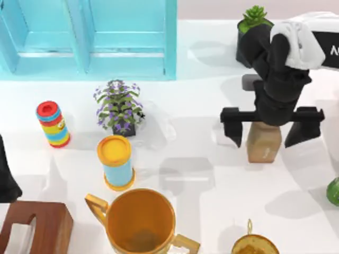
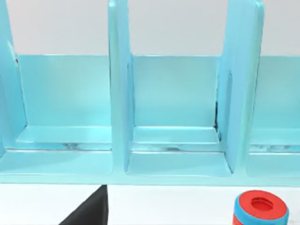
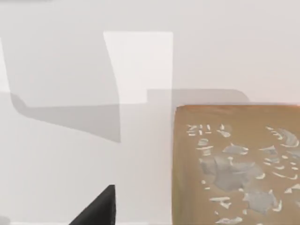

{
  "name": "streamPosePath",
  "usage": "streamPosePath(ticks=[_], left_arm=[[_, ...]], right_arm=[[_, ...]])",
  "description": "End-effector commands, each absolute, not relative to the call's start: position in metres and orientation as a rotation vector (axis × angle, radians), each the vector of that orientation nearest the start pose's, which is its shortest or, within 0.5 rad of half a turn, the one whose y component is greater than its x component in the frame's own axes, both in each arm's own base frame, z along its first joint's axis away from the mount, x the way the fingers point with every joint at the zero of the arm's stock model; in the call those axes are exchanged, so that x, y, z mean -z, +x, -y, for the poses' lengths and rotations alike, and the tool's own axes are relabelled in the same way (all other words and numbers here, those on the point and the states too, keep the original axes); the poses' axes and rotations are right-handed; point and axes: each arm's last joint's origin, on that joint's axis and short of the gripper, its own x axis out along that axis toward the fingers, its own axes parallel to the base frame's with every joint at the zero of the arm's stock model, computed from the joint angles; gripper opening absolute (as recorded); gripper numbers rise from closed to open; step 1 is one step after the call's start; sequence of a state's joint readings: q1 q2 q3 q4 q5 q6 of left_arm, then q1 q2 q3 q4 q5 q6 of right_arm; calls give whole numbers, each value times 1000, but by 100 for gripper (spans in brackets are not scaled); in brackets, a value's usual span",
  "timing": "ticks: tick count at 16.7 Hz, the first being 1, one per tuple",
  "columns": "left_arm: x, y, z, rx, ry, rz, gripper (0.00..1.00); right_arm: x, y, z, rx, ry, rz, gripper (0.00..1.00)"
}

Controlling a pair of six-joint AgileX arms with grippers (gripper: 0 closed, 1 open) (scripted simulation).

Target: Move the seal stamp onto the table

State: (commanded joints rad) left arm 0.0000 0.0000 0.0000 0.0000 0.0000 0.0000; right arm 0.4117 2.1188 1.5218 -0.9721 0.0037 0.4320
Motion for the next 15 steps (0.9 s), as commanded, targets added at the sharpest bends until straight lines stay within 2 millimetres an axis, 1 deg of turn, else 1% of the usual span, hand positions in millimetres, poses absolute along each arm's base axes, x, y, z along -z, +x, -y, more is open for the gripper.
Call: streamPosePath(ticks=[4, 6, 7, 9, 11, 13, 15], left_arm=[[-160, 106, 1, 0, 0, 0, 100], [-160, 106, 1, 0, 0, 0, 100], [-160, 106, 1, 0, 0, 0, 100], [-160, 106, 1, 0, 0, 0, 100], [-160, 106, 1, 0, 0, 0, 100], [-160, 106, 1, 0, 0, 0, 100], [-160, 106, 1, 0, 0, 0, 100]], right_arm=[[-139, 366, -163, 11, 11, -1569, 100], [-146, 368, -164, 14, 13, -1571, 100], [-155, 371, -165, 15, 15, -1571, 100], [-179, 375, -167, 16, 16, -1571, 100], [-212, 377, -168, 19, 11, -1579, 100], [-244, 374, -167, 19, 7, -1584, 100], [-270, 370, -165, 15, 8, -1577, 100]])
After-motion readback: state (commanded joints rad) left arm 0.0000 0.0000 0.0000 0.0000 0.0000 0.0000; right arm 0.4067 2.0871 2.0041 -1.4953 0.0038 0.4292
